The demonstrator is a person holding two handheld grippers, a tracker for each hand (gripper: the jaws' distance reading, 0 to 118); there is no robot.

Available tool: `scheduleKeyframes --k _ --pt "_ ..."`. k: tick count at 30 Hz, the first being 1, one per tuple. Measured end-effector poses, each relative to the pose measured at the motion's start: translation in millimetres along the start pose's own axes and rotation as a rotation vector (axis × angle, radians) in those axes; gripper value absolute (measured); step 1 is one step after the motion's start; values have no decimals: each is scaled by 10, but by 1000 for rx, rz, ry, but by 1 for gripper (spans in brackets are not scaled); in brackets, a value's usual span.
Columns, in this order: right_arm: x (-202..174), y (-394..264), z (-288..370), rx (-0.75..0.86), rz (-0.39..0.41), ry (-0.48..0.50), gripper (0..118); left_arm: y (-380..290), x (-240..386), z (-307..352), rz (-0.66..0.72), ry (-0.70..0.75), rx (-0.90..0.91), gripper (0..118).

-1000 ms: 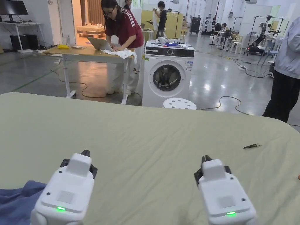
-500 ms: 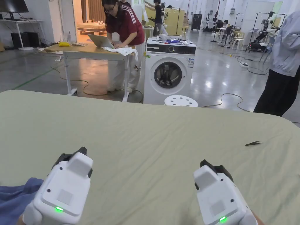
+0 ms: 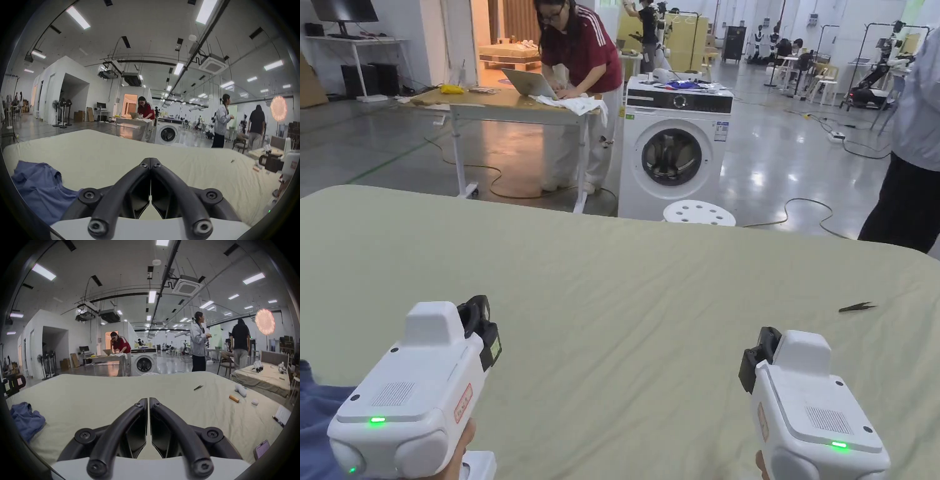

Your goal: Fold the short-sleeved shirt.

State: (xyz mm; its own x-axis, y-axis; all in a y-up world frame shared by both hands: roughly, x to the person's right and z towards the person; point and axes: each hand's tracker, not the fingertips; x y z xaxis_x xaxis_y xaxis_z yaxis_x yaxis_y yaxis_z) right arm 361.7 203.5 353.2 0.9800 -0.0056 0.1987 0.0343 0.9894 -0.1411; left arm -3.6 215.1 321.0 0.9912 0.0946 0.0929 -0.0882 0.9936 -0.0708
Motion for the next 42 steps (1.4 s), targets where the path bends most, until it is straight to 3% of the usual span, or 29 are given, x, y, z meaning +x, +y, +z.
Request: scheduleKeyframes --k 6,12,15,16,18,19,20,22,29,31,34,37,40,42 --pt "-144 -93 -50 -40 85 47 1 -52 -558 196 -88 85 -205 0" --pt "-241 -302 -155 -116 105 73 1 -140 -1632 318 8 177 -425 0" --pt "-283 -383 -176 -148 107 94 1 -117 -1969 498 -7 220 -543 3" --pt "-299 -407 -183 -157 116 103 1 -132 -2093 523 0 227 -588 7" --pt "-318 -450 -193 -168 140 114 1 -137 -2263 599 27 229 -667 28" --pt "-332 -473 -195 -172 148 116 1 -178 -2377 627 50 239 -698 41" --pt "-339 -487 -195 -176 151 119 1 -218 -2469 631 58 251 -732 63" --pt "-349 -505 -196 -186 151 122 1 -288 -2552 646 38 288 -767 84" --pt "-373 -523 -183 -207 167 127 1 -644 -2594 537 32 243 -902 88" --pt "-377 -532 -178 -211 172 128 1 -650 -2525 548 -15 251 -863 90" --pt "-367 -555 -182 -217 179 127 1 -603 -2439 524 -46 272 -880 83" --pt "-376 -586 -184 -221 179 127 1 -586 -2298 585 -93 225 -848 53" --pt "-399 -614 -180 -229 173 132 1 -567 -2290 636 -99 221 -823 1" --pt "-413 -627 -177 -232 169 134 1 -583 -2357 653 -98 224 -810 0"
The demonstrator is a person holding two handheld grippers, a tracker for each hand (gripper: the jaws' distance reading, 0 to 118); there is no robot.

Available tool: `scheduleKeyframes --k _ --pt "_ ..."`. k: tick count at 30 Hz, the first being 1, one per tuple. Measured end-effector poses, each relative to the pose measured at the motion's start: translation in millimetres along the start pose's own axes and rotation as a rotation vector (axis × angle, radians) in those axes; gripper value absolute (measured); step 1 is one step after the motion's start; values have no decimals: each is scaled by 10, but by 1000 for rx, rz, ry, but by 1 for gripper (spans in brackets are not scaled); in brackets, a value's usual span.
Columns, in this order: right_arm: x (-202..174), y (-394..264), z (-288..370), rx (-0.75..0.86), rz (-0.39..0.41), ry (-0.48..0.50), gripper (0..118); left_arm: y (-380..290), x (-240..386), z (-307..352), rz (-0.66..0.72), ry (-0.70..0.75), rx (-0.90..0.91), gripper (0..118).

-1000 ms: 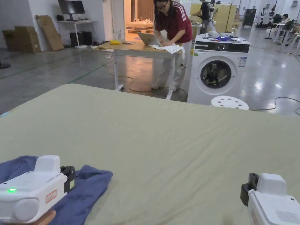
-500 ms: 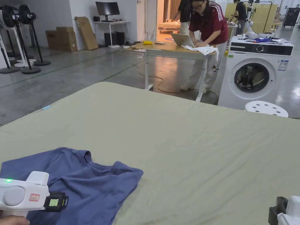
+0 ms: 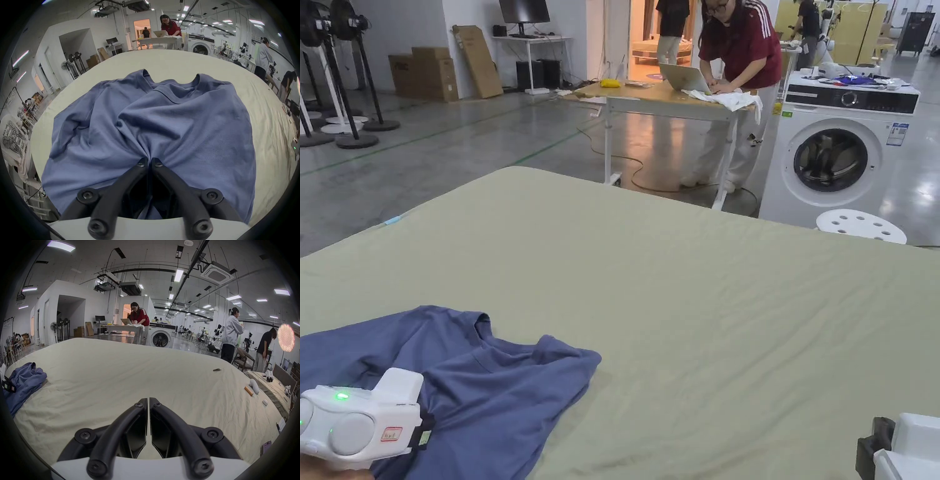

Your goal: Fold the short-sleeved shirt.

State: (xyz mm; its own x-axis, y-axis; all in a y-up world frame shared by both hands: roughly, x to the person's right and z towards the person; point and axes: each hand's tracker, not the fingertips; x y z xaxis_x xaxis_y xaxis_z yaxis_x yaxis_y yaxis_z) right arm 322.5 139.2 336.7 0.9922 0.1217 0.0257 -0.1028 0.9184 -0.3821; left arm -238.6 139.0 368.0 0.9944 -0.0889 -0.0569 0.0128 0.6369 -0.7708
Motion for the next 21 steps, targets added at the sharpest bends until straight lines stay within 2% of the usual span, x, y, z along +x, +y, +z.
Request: scheduleKeyframes --k 7,14,21 --pt "-41 4 31 9 0 9 1 -26 -99 388 73 -4 254 0" --pt "-48 40 58 23 -10 14 1 83 -359 675 212 -3 435 0" --pt "40 147 122 58 -25 10 1 549 -423 1180 213 -12 614 0"
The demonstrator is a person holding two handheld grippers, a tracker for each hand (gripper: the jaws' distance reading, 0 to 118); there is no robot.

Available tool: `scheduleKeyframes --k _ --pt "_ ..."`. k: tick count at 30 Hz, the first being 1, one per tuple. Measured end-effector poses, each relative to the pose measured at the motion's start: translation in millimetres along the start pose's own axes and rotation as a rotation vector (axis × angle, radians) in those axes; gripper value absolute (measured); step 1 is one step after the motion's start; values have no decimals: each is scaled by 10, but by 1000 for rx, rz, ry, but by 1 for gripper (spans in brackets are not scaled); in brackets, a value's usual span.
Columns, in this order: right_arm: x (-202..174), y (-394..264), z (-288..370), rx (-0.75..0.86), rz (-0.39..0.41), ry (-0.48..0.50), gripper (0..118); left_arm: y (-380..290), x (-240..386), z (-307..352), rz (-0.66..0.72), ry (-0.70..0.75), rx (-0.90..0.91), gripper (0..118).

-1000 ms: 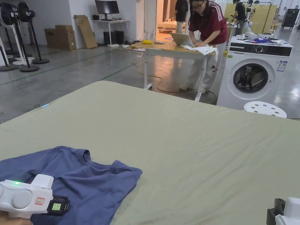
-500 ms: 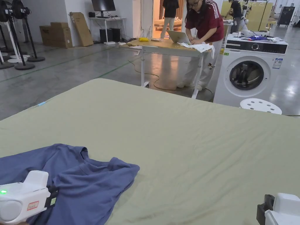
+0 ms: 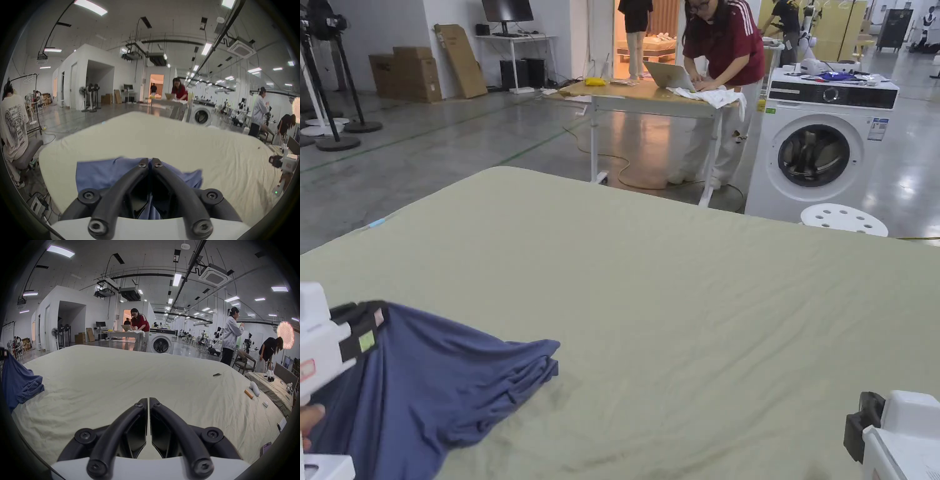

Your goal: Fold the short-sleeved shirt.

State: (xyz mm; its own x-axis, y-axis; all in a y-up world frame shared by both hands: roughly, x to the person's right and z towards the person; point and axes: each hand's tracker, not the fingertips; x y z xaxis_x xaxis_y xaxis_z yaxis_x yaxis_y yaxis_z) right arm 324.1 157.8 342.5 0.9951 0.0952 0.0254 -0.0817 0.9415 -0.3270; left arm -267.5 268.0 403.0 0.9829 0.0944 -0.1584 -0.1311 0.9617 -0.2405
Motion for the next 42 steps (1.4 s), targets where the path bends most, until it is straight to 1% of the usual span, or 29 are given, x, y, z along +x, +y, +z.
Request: scheduleKeyframes --k 4,9,12,18,22,26,29,32,36,38,40,41,42 --pt "76 103 68 27 -11 -6 1 411 253 -31 -68 -63 62 0" --pt "198 194 182 58 -31 -14 1 862 752 -40 -133 -196 126 0" --pt "298 228 266 74 -38 -24 1 1043 1131 -64 -155 -291 155 0" --pt "557 247 442 95 -61 -65 1 1190 2140 -167 -186 -498 177 0" --pt "763 235 581 103 -81 -103 1 1085 2891 -273 -195 -641 146 0" --pt "981 173 699 101 -98 -152 1 883 3596 -326 -160 -800 110 0" --pt "1139 115 784 96 -118 -192 1 680 4010 -338 -159 -913 98 0" --pt "1276 56 865 84 -133 -226 1 415 4295 -320 -137 -984 54 0" --pt "1428 -27 936 69 -146 -264 1 30 4460 -368 -150 -988 -29 0" --pt "1486 -55 962 62 -158 -277 1 -186 4452 -436 -129 -993 -101 0" --pt "1517 -78 968 53 -165 -285 1 -354 4417 -463 -123 -974 -132 0" --pt "1525 -90 970 50 -167 -288 1 -428 4392 -476 -129 -956 -146 1" --pt "1531 -101 960 47 -167 -287 1 -479 4367 -494 -130 -951 -162 4"
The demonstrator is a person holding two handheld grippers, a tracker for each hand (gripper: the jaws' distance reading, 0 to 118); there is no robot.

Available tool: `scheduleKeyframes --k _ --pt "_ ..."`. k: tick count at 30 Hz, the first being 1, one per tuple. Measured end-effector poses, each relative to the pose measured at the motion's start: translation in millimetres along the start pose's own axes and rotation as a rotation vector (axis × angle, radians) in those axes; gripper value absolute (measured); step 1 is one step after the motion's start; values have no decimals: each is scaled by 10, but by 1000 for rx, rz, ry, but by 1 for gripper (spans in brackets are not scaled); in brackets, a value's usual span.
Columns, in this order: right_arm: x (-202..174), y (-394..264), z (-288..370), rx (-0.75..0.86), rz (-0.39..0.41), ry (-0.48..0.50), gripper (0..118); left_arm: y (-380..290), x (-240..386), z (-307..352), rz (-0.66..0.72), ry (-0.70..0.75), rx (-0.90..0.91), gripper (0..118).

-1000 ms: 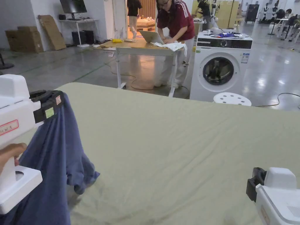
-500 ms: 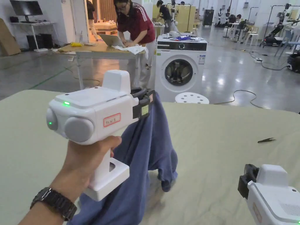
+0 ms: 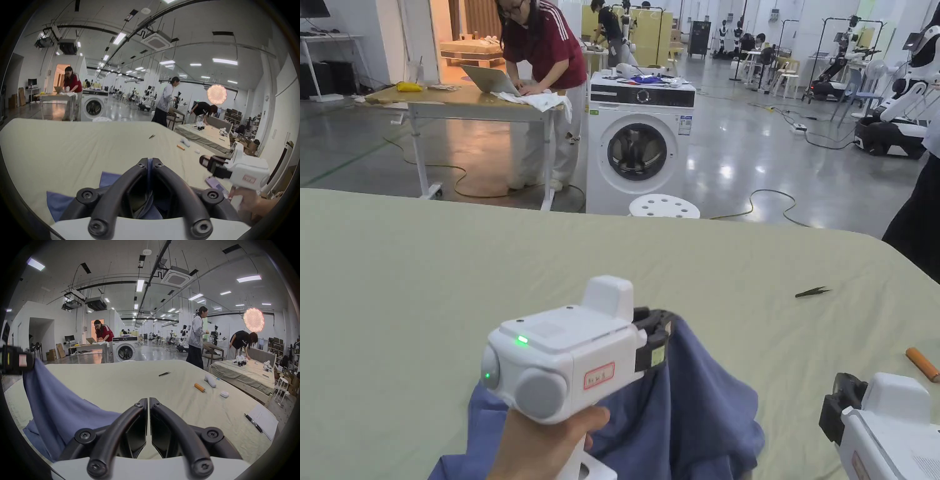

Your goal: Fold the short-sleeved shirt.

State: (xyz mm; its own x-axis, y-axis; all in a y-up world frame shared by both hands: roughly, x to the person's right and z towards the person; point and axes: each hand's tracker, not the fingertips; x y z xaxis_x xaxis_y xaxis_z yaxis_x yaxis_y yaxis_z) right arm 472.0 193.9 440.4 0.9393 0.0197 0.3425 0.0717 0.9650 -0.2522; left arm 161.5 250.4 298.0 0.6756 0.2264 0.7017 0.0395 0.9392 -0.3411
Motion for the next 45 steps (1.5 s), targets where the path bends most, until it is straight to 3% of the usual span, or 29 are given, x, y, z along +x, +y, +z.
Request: scheduleKeyframes --k 2,5,7,12,14,16,19,20,21,22,29,38,41,42,43,44,45 --pt "-17 -15 -4 -10 1 5 1 -108 -59 53 9 13 -29 23" --pt "-92 -23 2 -16 5 23 1 -165 -175 219 17 39 -19 76" --pt "-167 -3 16 -12 4 42 1 -186 -249 404 8 82 38 87" --pt "-453 121 33 31 21 94 1 -229 -440 856 -6 283 122 86" --pt "-597 182 31 51 34 115 1 -216 -518 1011 -11 364 158 81" --pt "-733 237 20 71 44 131 1 -202 -585 1155 -24 433 194 67" --pt "-930 295 15 105 59 145 1 -194 -665 1348 -32 545 230 32" --pt "-990 317 13 116 64 152 1 -202 -700 1406 -24 572 238 13" --pt "-1045 334 14 123 67 154 1 -209 -729 1449 -15 603 241 2" --pt "-1089 347 17 131 68 154 1 -216 -744 1486 -8 635 247 0" --pt "-1250 436 42 166 91 181 1 -310 -922 1639 -25 705 172 0" --pt "-1140 296 -25 101 127 181 1 -866 -1517 1430 150 626 -321 0" --pt "-1070 229 -53 73 123 172 1 -1080 -1596 1381 195 591 -455 6" --pt "-1054 211 -66 64 122 169 1 -1137 -1601 1372 197 596 -485 14" --pt "-1035 191 -81 55 121 166 1 -1203 -1604 1354 195 594 -514 33" --pt "-1012 168 -84 47 119 163 1 -1270 -1602 1335 192 608 -535 65" --pt "-992 146 -96 38 119 160 1 -1338 -1588 1315 186 626 -559 76"
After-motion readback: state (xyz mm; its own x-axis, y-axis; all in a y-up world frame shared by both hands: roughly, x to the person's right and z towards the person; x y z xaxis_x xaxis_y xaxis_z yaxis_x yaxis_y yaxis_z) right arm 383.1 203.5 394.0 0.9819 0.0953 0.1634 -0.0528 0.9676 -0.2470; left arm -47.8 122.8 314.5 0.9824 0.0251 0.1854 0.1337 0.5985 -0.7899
